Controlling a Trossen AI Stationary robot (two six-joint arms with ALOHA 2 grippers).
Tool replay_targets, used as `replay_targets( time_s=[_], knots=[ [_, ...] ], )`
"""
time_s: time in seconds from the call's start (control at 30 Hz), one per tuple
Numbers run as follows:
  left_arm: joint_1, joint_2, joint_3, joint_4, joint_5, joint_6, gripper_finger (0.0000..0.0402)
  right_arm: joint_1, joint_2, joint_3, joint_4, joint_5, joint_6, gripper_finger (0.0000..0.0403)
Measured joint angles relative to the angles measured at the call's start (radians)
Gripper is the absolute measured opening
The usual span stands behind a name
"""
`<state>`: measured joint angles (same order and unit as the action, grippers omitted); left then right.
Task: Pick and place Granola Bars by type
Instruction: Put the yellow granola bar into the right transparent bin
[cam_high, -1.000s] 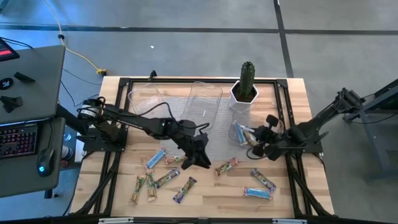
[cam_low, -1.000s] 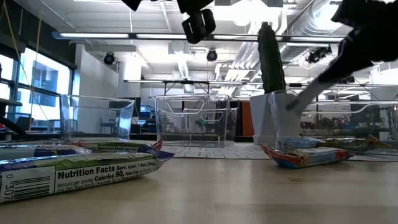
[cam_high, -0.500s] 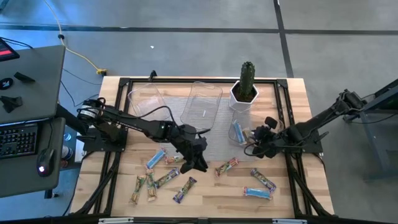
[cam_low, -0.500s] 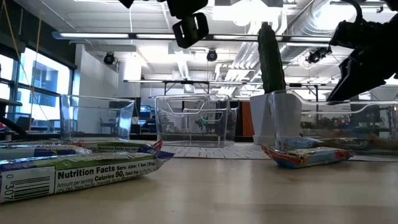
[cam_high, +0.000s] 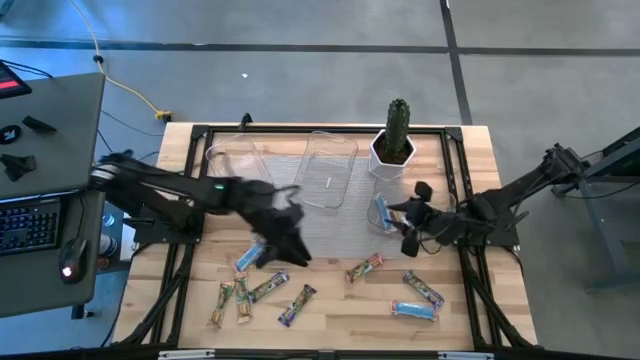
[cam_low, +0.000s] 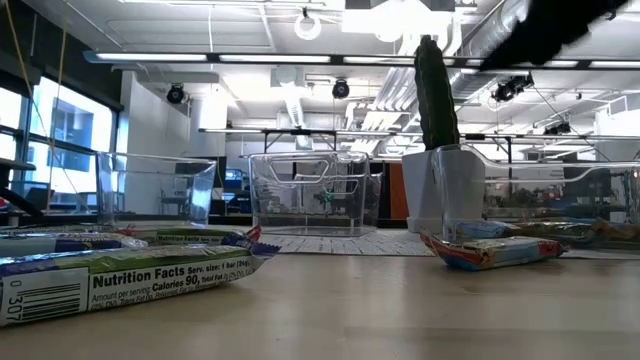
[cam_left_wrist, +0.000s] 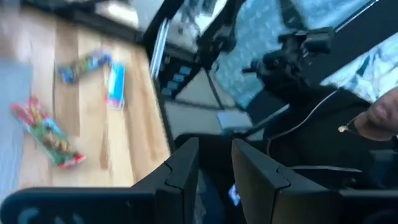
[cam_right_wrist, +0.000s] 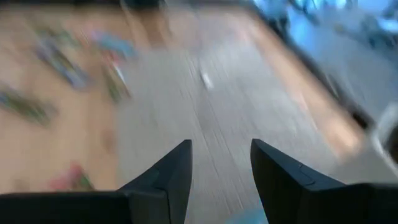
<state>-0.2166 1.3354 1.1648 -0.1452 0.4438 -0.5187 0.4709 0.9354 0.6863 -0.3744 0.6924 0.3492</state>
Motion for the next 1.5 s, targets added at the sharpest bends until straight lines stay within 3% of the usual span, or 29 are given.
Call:
replay_targets(
  time_s=[0.13, 0.27, 0.37, 0.47, 0.73, 1.07, 1.5],
  knots=[
    [-0.123, -0.178, 0.001, -0.156, -0.212, 0.079, 0.0092, 0.001, -0.001, 0.011, 0.269, -0.033, -0.216, 0.0146],
    [-0.325, -0.311, -0.018, -0.349, -0.639, 0.113, 0.0092, 0.001, 0.0, 0.011, 0.421, -0.074, -0.37, 0.0146],
    [-0.454, -0.341, -0.081, -0.402, -0.92, -0.04, 0.0092, 0.0, 0.001, 0.011, 0.463, -0.05, -0.438, 0.0146],
    [-0.519, -0.327, -0.154, -0.399, -1.045, -0.194, 0.0092, -0.001, 0.001, 0.011, 0.461, -0.036, -0.448, 0.0144],
    [-0.529, -0.21, -0.266, -0.376, -1.057, -0.424, 0.0092, -0.013, 0.007, -0.016, 0.478, -0.162, -0.436, 0.015],
    [-0.529, -0.111, -0.266, -0.347, -1.011, -0.301, 0.0092, -0.026, 0.134, -0.016, 0.513, -0.179, -0.462, 0.0191],
    [-0.53, -0.027, -0.266, -0.574, -0.53, -0.648, 0.0093, -0.033, 0.253, -0.016, 0.514, -0.145, -0.462, 0.0193]
  ],
)
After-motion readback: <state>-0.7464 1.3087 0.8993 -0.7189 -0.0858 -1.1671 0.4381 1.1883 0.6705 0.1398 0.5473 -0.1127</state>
